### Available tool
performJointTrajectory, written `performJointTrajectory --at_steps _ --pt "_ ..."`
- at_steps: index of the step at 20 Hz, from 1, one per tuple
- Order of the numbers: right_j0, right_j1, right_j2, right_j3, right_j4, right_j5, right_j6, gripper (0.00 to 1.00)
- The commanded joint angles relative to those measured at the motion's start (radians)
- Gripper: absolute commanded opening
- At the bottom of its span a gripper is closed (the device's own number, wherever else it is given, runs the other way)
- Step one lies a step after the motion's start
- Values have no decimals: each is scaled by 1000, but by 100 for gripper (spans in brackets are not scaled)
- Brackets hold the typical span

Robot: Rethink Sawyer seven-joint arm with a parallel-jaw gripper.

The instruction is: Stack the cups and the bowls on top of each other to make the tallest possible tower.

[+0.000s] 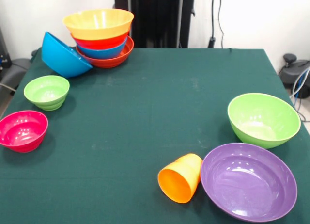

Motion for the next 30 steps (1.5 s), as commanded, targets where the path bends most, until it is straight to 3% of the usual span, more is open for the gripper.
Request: performJointTrajectory --at_steps 1,4,8,14,25,30 --pt "51 162 124 -56 -66 39 -299 100" --pt "79 128 107 -54 -81 51 -288 100" --pt "174 92 47 -79 -106 90 -194 100" --pt "272 112 7 -94 -87 100 -67 100" --pt "287 128 -12 -95 -65 83 -87 100" --pt "263 175 -13 -110 -83 49 -104 100"
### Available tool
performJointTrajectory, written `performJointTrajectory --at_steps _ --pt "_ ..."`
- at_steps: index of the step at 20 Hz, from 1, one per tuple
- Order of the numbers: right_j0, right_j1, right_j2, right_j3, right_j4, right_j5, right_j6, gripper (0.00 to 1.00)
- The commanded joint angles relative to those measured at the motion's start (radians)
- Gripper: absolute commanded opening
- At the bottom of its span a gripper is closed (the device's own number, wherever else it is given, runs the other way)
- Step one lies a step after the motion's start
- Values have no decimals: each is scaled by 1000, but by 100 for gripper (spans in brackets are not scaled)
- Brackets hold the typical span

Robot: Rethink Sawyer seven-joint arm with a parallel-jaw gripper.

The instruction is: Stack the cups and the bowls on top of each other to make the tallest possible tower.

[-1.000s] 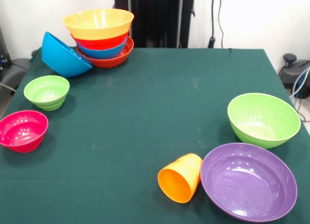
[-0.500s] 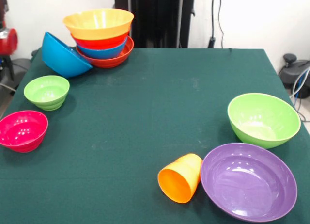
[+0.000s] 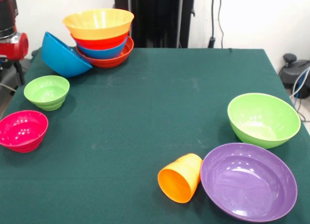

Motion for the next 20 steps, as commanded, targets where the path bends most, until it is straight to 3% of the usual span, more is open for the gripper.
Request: performJointTrajectory --at_steps 1,7,14,20 --pt "5 88 -32 -54 -55 22 -86 100" --pt "24 57 -58 2 -34 47 -22 100" --pt "99 -101 -136 190 -17 -7 134 100" --pt "114 -73 -165 218 -22 -110 166 100"
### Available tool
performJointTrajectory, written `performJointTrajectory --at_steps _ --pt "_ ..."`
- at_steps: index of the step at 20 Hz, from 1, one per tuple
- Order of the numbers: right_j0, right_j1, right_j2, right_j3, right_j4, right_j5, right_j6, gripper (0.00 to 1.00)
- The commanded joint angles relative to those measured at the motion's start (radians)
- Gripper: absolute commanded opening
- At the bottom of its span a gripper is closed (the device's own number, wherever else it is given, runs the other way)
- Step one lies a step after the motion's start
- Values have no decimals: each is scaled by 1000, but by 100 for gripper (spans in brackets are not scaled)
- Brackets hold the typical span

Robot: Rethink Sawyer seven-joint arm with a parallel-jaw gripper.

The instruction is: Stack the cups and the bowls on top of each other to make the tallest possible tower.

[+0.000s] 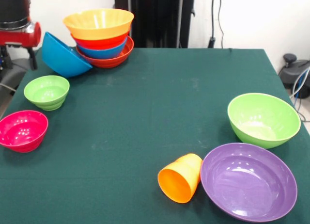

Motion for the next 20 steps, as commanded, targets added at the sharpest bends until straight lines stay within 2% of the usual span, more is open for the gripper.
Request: performJointTrajectory --at_steps 1,6,10,12,16,20 --pt "64 -1 -61 111 -17 -102 164 100" --pt "82 -18 -81 144 17 -109 171 100" --pt "137 47 -125 104 -24 -171 202 100" --pt "143 63 -125 110 -13 -205 197 100" --pt "177 100 -151 74 -1 -211 195 100" --pt "182 134 -167 55 2 -240 174 100"
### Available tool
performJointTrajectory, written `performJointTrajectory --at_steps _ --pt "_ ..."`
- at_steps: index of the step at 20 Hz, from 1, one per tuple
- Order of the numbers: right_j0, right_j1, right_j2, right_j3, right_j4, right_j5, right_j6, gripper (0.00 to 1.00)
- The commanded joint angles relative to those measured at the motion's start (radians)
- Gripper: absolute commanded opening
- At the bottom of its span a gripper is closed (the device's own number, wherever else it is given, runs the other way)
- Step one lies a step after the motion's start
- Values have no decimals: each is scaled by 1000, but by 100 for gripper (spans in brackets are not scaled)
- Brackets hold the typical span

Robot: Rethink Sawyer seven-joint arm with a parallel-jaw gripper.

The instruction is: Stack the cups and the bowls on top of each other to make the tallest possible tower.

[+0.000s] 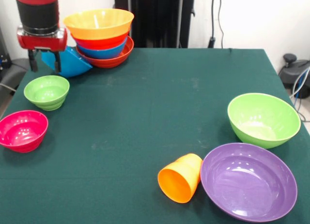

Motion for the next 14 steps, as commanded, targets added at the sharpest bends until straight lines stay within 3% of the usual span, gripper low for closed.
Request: performJointTrajectory --at_steps 1,10,14 --pt "53 107 -27 -18 -10 -87 153 100" --pt "42 160 -23 -44 -3 -128 118 100" --pt "23 214 -59 -85 -53 -181 97 100"
